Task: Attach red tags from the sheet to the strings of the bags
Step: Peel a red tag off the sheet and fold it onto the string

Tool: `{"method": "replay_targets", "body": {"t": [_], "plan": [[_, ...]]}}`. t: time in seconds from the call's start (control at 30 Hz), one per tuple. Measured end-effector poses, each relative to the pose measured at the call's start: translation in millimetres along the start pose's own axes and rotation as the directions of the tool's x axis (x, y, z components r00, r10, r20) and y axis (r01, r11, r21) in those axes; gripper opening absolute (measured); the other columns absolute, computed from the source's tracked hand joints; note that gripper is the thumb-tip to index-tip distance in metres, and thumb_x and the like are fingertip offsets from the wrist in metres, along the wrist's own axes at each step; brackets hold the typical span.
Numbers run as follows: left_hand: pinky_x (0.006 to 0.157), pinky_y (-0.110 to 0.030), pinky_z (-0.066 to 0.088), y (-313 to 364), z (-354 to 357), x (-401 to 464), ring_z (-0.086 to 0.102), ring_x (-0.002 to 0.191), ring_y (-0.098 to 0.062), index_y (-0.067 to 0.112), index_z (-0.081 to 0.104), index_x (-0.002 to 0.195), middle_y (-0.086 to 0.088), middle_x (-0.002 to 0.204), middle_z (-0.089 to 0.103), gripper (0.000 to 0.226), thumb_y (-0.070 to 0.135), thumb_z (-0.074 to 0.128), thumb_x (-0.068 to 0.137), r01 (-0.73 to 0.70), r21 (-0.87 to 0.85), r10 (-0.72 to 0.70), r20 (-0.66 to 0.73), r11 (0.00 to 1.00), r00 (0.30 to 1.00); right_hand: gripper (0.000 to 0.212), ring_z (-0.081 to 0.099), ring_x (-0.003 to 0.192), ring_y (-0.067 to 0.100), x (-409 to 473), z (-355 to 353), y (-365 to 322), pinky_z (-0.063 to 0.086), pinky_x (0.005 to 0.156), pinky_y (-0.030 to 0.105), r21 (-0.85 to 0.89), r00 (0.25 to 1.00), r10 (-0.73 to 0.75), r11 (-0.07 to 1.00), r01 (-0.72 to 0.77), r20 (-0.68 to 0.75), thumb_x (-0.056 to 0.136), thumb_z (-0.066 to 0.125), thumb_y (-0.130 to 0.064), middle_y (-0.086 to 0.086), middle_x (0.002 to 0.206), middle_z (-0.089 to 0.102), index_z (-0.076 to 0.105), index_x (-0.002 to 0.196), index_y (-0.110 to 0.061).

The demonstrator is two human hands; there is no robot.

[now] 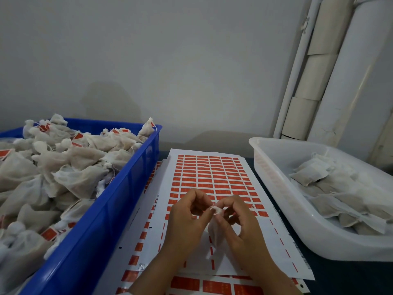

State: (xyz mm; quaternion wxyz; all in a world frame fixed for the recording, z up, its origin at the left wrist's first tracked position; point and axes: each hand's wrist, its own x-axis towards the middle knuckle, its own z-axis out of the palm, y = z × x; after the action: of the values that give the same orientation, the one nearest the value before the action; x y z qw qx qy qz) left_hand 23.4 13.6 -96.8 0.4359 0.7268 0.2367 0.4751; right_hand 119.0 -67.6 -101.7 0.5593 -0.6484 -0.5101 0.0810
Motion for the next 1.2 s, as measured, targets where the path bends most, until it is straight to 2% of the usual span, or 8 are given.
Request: {"method": "replay_targets", "body": {"t": [0.13, 0.27, 0.4, 0.5, 0.6, 0.73, 0.97, 1.2], "plan": [[0.067, -0.015, 0.053, 0.5, -0.6, 0.4, 0.063, 0.076, -0.010, 0.021, 0.059, 0.076, 0.007, 0.076, 0.065, 0.019, 0.007, 0.070, 0.078, -0.005, -0.031, 0.006, 0.024, 1.000, 1.000, 0.010, 0.060, 0.089, 0.001, -0.4, -2.9, -3.9, 0.044, 0.080, 0.006, 0.046, 1.000, 0.015, 0.999, -0.016, 0.026, 0.082, 0.048, -0.033, -0.018, 0.094, 0.058, 0.053, 0.091, -0.032], [0.066, -0.015, 0.052, 1.0, 0.1, 0.7, 0.063, 0.074, -0.010, 0.021, 0.057, 0.073, 0.006, 0.075, 0.065, 0.024, 0.002, 0.070, 0.078, -0.017, -0.040, 0.018, 0.046, 0.999, 0.999, 0.024, 0.062, 0.079, 0.015, 3.9, -8.5, -3.9, 0.053, 0.079, 0.028, 0.128, 1.000, 0.002, 0.992, -0.001, -0.007, 0.080, 0.046, -0.037, -0.005, 0.081, 0.065, 0.060, 0.086, -0.018], [0.065, -0.012, 0.051, 0.3, 0.7, 0.9, 0.064, 0.073, -0.006, 0.021, 0.055, 0.074, 0.011, 0.072, 0.065, 0.025, 0.002, 0.070, 0.077, -0.009, -0.046, 0.011, 0.049, 0.999, 0.999, 0.023, 0.064, 0.083, 0.011, 4.9, -8.0, -4.2, 0.054, 0.077, 0.024, 0.162, 1.000, 0.026, 0.986, -0.027, 0.008, 0.075, 0.053, -0.039, -0.011, 0.083, 0.067, 0.061, 0.092, -0.025], [0.066, -0.012, 0.051, -1.1, -0.3, 1.7, 0.064, 0.073, -0.005, 0.020, 0.054, 0.075, 0.018, 0.071, 0.065, 0.025, 0.001, 0.069, 0.077, -0.001, -0.062, 0.004, 0.051, 0.998, 0.999, 0.021, 0.063, 0.087, 0.005, 5.0, -8.5, -4.6, 0.050, 0.076, 0.014, 0.123, 1.000, -0.009, 0.992, 0.007, 0.017, 0.076, 0.055, -0.037, -0.014, 0.088, 0.068, 0.064, 0.093, -0.029], [0.066, -0.012, 0.051, -1.6, -0.7, 1.6, 0.064, 0.074, -0.006, 0.018, 0.054, 0.076, 0.016, 0.071, 0.065, 0.024, 0.000, 0.069, 0.078, 0.009, -0.074, -0.005, 0.055, 0.997, 0.998, 0.007, 0.063, 0.083, 0.009, 5.0, -9.6, -2.9, 0.052, 0.074, 0.018, 0.108, 1.000, -0.030, 0.994, 0.030, 0.003, 0.082, 0.062, -0.019, -0.011, 0.083, 0.068, 0.066, 0.087, -0.023], [0.066, -0.014, 0.052, -1.3, -1.4, 1.4, 0.065, 0.072, -0.008, 0.015, 0.054, 0.080, 0.006, 0.074, 0.065, 0.021, 0.000, 0.068, 0.078, 0.029, -0.098, -0.020, 0.091, 0.995, 0.996, 0.017, 0.062, 0.076, 0.012, 4.4, -11.4, -2.9, 0.053, 0.070, 0.020, 0.104, 0.999, -0.044, 0.994, 0.043, 0.003, 0.082, 0.063, -0.002, -0.008, 0.075, 0.066, 0.065, 0.078, -0.018], [0.065, -0.014, 0.051, -1.3, -0.4, 0.7, 0.064, 0.073, -0.008, 0.015, 0.056, 0.085, 0.004, 0.077, 0.065, 0.021, 0.001, 0.069, 0.078, 0.032, -0.097, -0.020, 0.121, 0.995, 0.992, 0.024, 0.057, 0.073, 0.005, 4.9, -10.5, -3.1, 0.047, 0.068, 0.015, 0.016, 0.999, -0.047, 0.999, 0.048, -0.025, 0.086, 0.058, -0.003, -0.011, 0.070, 0.060, 0.058, 0.073, -0.024], [0.068, -0.012, 0.051, -2.7, 1.3, 0.0, 0.064, 0.076, -0.005, 0.018, 0.058, 0.085, 0.015, 0.075, 0.065, 0.017, 0.004, 0.068, 0.080, 0.027, -0.095, -0.013, 0.142, 0.995, 0.990, 0.020, 0.060, 0.076, 0.010, 4.0, -10.4, -0.6, 0.052, 0.072, 0.022, 0.012, 0.995, -0.002, 1.000, 0.003, -0.100, 0.087, 0.057, -0.004, -0.007, 0.077, 0.063, 0.060, 0.078, -0.022]]}}
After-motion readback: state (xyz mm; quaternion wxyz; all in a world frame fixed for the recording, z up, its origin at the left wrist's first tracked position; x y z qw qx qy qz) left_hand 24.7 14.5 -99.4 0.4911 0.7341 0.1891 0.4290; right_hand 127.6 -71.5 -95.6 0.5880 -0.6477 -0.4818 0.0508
